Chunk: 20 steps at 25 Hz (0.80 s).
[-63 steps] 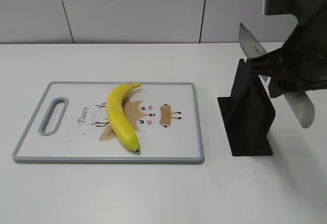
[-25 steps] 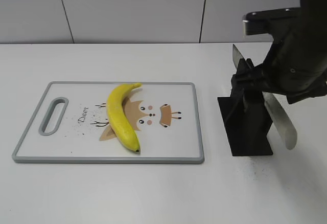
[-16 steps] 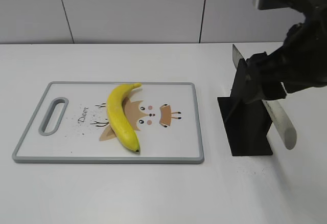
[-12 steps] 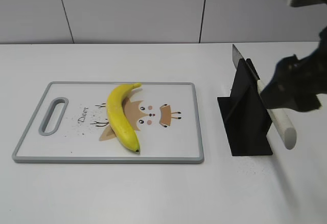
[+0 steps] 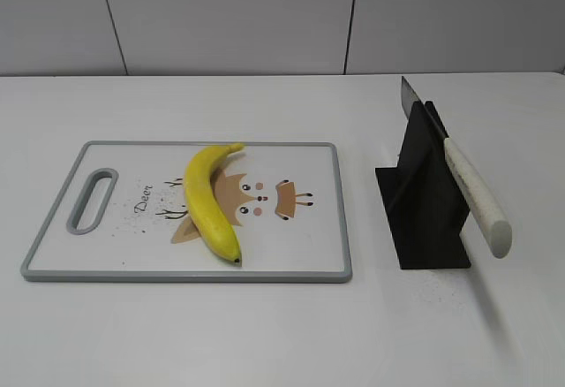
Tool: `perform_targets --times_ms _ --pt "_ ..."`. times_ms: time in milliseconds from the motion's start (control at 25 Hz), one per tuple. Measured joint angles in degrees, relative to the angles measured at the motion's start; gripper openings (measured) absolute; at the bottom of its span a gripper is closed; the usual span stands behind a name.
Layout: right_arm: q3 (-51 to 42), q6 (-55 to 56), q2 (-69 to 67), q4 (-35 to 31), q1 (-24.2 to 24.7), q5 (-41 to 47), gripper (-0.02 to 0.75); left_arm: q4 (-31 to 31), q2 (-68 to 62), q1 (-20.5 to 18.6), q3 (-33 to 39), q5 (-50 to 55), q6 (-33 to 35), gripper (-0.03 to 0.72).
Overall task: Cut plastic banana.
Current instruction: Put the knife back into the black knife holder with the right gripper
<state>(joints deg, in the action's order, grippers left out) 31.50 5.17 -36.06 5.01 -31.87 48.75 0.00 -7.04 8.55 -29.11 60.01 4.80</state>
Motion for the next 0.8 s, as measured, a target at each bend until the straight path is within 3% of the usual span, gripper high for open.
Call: perform_targets --times_ms 520,800 --pt "-7.6 -0.1 30.6 0.1 0.0 4.7 0.592 0.0 0.6 0.0 0.0 0.0 0.0 0.589" --pt "-7.6 -1.7 36.3 -0.5 0.0 5.3 0.592 0.3 5.9 -0.1 0.0 0.0 0.0 0.589"
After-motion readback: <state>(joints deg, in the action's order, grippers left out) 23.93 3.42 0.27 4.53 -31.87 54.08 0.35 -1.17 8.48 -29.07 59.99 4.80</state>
